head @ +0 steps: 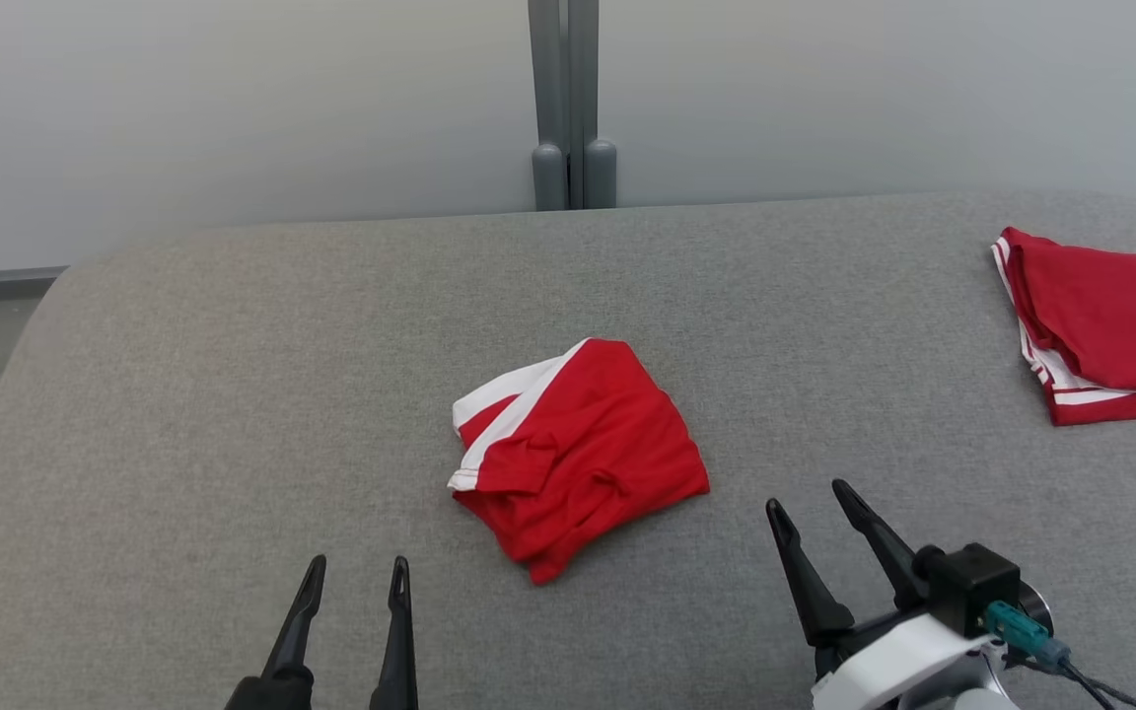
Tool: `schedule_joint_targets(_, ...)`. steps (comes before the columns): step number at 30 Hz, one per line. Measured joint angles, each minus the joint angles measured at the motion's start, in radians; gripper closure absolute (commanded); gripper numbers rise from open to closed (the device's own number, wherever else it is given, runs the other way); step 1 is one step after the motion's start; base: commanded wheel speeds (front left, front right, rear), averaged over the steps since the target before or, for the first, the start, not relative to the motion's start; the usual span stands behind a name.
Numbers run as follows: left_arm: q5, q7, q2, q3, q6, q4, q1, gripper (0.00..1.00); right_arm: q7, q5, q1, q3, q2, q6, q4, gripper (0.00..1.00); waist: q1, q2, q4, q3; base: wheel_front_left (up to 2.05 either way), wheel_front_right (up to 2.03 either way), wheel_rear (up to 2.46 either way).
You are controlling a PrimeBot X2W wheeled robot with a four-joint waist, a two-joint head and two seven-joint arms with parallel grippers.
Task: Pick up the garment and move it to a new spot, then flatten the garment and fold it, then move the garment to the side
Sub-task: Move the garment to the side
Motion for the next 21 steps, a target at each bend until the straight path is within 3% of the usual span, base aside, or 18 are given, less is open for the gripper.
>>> schedule_joint_targets(9,-0.009,0.0,0.0,-0.059,-0.011,-0.003,-0.074,0.0,0.0,0.222,-0.255,0.157,-0.11,0.0,0.177,0.0,0.0,0.0,0.05,0.066,0.0,0.0,0.0)
schedule_joint_targets(14,-0.034,0.0,0.0,-0.083,-0.005,-0.005,-0.114,0.0,0.006,0.412,-0.392,0.291,-0.181,0.0,0.295,0.0,0.0,0.0,0.085,0.125,0.0,0.0,0.0)
schedule_joint_targets(21,-0.046,0.0,0.0,-0.106,0.0,-0.002,-0.158,0.0,0.077,0.636,-0.566,0.45,-0.267,0.0,0.365,0.0,0.0,0.0,0.13,0.206,0.0,0.0,0.0)
